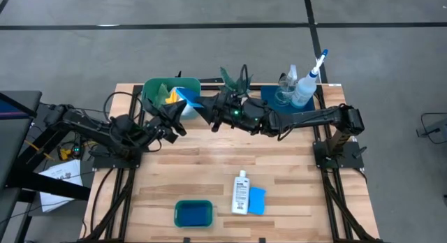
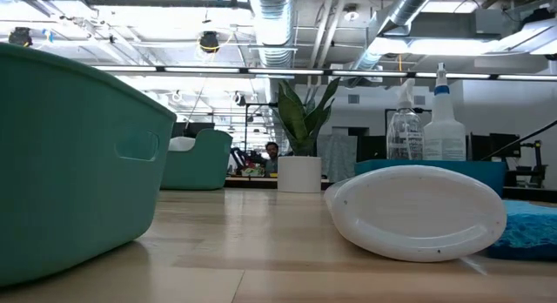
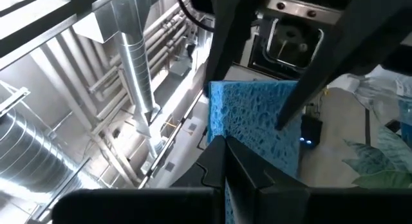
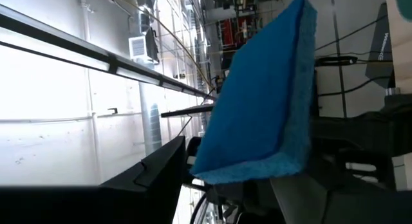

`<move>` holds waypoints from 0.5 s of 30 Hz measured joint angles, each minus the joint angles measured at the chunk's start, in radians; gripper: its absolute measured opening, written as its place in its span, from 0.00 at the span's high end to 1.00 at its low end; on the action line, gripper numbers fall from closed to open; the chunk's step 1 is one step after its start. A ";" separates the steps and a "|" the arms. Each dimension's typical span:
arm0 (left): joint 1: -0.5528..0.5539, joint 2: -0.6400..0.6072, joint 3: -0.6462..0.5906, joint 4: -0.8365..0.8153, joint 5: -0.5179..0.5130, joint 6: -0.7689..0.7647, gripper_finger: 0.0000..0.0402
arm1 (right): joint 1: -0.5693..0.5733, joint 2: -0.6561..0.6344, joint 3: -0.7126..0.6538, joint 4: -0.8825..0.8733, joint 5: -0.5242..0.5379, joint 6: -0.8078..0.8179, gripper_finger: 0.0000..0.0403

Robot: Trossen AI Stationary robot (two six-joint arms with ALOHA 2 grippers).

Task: Pick & Place Kitchen Items
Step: Put the blue sponge into the bottom green bin

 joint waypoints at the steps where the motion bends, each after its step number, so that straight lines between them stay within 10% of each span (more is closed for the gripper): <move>1: 0.000 -0.001 0.000 0.003 0.000 0.000 1.00 | 0.000 0.000 0.000 0.000 0.003 0.000 0.49; 15: 0.000 -0.001 0.000 0.021 0.008 -0.033 1.00 | 0.001 0.000 0.000 0.028 0.024 -0.110 0.96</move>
